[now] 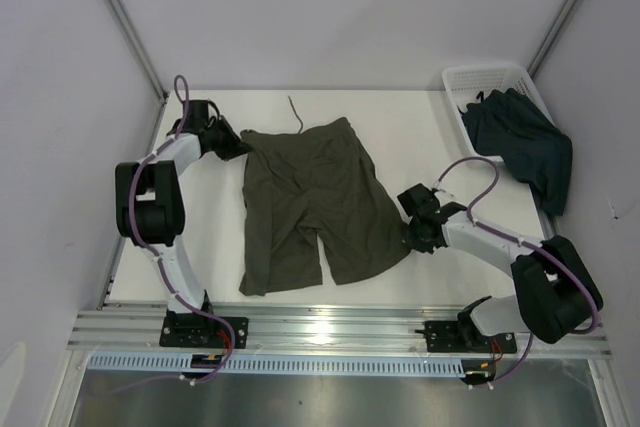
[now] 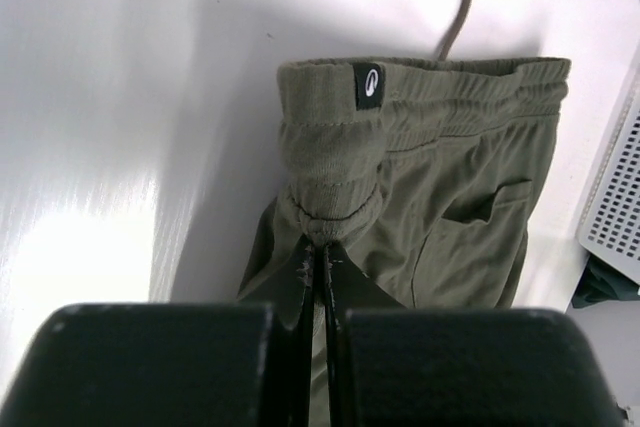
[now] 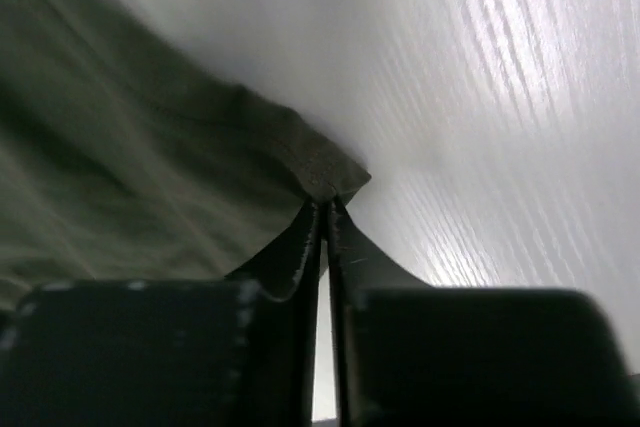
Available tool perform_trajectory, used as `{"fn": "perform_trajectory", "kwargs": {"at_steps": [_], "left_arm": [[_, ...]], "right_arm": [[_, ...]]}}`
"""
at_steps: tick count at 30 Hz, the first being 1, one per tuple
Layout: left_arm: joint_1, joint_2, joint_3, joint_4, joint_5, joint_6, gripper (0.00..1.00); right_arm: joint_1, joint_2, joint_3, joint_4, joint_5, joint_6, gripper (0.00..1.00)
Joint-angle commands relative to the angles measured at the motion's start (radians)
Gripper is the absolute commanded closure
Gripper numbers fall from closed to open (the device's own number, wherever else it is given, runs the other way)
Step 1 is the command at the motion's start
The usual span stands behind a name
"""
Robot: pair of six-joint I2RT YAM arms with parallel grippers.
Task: Fold and stack the shorts
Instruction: Flatten the shorts out
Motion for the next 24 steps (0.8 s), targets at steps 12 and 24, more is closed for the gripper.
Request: {"fn": "perform_trajectory", "kwargs": {"at_steps": [12, 24], "left_arm": [[0.068, -0.342, -0.409, 0.339, -0.033, -0.203, 1.0], [0.058, -0.919, -1.008, 0.383, -0.199, -0.295, 1.0]], "right_arm": [[-0.297, 0.465, 0.677, 0.051, -0.063, -0.128, 1.0], [-0.39, 1.024, 1.532, -0.089, -0.197, -0.228, 1.0]]}}
